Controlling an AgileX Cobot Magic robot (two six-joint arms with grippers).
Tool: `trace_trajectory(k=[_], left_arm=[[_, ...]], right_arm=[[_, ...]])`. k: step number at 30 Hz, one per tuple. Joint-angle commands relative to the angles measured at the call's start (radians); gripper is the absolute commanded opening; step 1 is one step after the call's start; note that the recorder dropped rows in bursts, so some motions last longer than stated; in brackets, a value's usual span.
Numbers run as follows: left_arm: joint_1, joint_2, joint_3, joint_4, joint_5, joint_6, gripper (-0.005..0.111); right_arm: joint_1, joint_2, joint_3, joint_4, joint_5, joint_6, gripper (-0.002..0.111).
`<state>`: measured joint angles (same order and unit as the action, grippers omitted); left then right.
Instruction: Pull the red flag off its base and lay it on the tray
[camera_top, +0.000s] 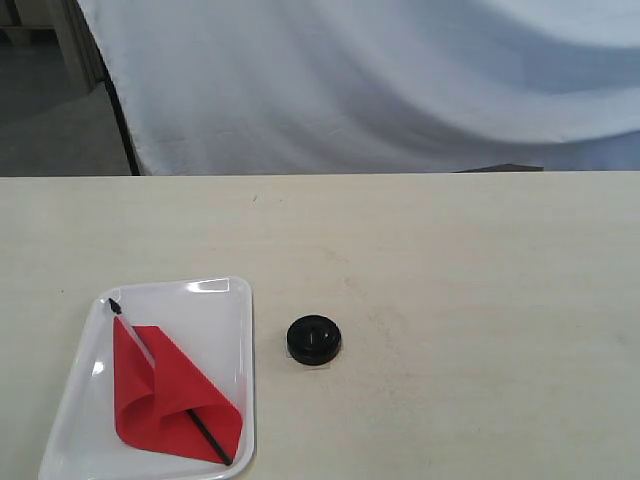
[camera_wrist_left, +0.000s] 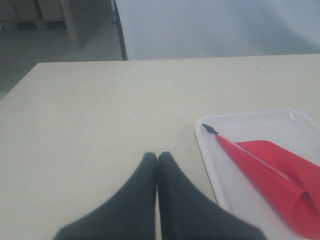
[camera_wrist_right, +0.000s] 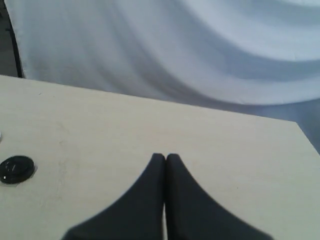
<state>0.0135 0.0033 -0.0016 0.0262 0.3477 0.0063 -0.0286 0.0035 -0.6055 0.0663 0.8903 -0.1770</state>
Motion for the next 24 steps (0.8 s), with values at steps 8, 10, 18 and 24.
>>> trace_trajectory(k=[8, 10, 18, 24], left_arm=[[-0.003, -0.003, 0.002, 0.003, -0.005, -0.006, 0.000], [-0.003, -0.003, 0.002, 0.003, -0.005, -0.006, 0.000], [-0.003, -0.003, 0.002, 0.003, -0.005, -0.006, 0.000], [-0.003, -0.003, 0.002, 0.003, -0.005, -0.006, 0.000]], right_arm=[[0.001, -0.004, 0.210, 0.015, -0.500, 0.008, -0.001], [0.001, -0.004, 0.257, 0.015, -0.558, 0.008, -0.001], [0.001, -0.004, 0.464, 0.019, -0.812, 0.008, -0.001], [0.001, -0.004, 0.561, 0.019, -1.013, 0.003, -0.001]])
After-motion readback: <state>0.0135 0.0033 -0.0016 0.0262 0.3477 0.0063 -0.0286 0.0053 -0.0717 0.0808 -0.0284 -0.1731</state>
